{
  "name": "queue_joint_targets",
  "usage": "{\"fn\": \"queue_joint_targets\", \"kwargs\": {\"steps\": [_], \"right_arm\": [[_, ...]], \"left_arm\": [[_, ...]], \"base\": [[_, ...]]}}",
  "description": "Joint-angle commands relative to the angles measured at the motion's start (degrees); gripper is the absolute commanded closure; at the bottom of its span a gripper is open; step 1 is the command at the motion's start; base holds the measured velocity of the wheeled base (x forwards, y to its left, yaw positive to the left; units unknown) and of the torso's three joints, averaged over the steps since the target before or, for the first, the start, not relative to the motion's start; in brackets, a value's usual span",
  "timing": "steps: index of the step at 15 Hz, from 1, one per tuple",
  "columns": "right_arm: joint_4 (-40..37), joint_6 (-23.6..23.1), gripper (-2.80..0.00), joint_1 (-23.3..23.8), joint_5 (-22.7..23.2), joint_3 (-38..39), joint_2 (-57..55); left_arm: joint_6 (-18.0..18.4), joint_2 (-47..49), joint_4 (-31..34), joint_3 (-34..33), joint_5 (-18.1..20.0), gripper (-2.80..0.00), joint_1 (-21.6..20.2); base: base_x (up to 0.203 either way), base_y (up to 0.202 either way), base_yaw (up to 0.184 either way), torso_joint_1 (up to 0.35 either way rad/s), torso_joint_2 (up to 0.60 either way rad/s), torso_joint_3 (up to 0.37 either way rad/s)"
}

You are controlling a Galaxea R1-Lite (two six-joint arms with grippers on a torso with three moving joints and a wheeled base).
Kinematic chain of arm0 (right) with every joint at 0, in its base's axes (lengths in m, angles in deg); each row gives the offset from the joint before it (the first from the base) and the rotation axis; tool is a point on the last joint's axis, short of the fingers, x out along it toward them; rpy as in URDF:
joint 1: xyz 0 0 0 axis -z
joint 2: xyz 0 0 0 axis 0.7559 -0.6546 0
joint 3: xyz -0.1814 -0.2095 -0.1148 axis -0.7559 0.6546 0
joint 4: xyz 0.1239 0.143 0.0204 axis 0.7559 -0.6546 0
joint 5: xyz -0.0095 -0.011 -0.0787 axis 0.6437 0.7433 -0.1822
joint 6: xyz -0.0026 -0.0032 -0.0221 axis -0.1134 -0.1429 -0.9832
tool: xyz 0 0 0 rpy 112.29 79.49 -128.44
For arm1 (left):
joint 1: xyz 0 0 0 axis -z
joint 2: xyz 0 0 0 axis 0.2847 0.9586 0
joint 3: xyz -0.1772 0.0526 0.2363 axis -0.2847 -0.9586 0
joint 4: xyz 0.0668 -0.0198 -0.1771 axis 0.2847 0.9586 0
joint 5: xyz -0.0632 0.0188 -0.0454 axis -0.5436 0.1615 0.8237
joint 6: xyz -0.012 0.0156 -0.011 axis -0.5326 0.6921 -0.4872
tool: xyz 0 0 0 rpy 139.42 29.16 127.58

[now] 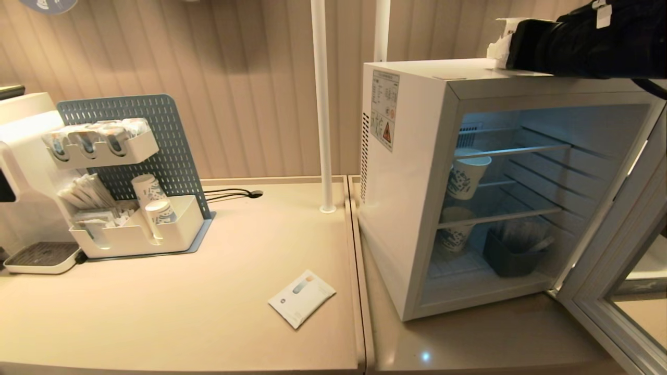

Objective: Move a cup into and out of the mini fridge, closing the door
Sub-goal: Place the yoghurt on the freezer

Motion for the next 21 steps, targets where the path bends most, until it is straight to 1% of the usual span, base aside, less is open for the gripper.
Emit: {"fn": "queue_joint_targets", "kwargs": {"steps": [1, 6, 10, 16, 19, 21], "right_arm": [[0.06, -0.09, -2.80, 0.03, -0.26, -0.04, 1.47], [-0.77, -0.18, -2.80, -0.06, -0.17, 1.47, 3.27], [-0.77, -0.18, -2.80, -0.06, -0.17, 1.30, 3.54], [-1.69, -1.45, -2.80, -0.06, -0.17, 0.68, 5.71], [-2.28, -1.60, -2.80, -0.16, -0.23, 2.05, 8.49], [-2.43, -1.52, -2.80, -0.40, -0.23, 4.97, 11.33]], "left_arm": [[-0.02, -0.02, 0.01, -0.09, -0.04, 0.00, -0.02], [-0.02, -0.02, 0.01, -0.09, -0.04, 0.00, -0.02], [-0.02, -0.02, 0.01, -0.09, -0.04, 0.00, -0.02], [-0.02, -0.02, 0.01, -0.09, -0.04, 0.00, -0.02], [-0.02, -0.02, 0.01, -0.09, -0.04, 0.00, -0.02], [-0.02, -0.02, 0.01, -0.09, -0.04, 0.00, -0.02]], "base": [[0.000, 0.000, 0.000, 0.000, 0.00, 0.000], [0.000, 0.000, 0.000, 0.000, 0.00, 0.000], [0.000, 0.000, 0.000, 0.000, 0.00, 0.000], [0.000, 0.000, 0.000, 0.000, 0.00, 0.000], [0.000, 0.000, 0.000, 0.000, 0.00, 0.000], [0.000, 0.000, 0.000, 0.000, 0.00, 0.000]]}}
